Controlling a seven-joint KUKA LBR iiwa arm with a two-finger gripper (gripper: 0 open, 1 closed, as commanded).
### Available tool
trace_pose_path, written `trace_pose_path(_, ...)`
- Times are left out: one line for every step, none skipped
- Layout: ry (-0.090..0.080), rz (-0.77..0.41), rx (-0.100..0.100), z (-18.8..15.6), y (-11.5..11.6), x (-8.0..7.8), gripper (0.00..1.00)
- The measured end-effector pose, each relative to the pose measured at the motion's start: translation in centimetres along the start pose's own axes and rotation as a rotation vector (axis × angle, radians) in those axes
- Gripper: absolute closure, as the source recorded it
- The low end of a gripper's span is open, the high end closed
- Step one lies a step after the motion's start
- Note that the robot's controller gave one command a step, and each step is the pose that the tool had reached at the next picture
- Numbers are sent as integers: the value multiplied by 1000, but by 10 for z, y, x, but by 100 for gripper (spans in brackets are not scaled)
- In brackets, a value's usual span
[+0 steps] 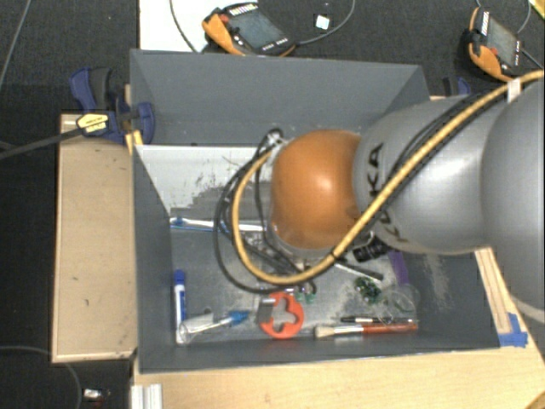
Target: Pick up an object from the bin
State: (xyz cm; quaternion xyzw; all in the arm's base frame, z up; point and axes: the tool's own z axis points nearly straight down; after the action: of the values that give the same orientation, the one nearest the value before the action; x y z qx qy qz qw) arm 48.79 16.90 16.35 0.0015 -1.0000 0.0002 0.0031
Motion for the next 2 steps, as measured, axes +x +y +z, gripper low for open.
trace_pose_path(-8, 6, -2, -4, -1, -2, 0)
trace_pose_path(-9, -196, -2, 95, 52, 9, 0)
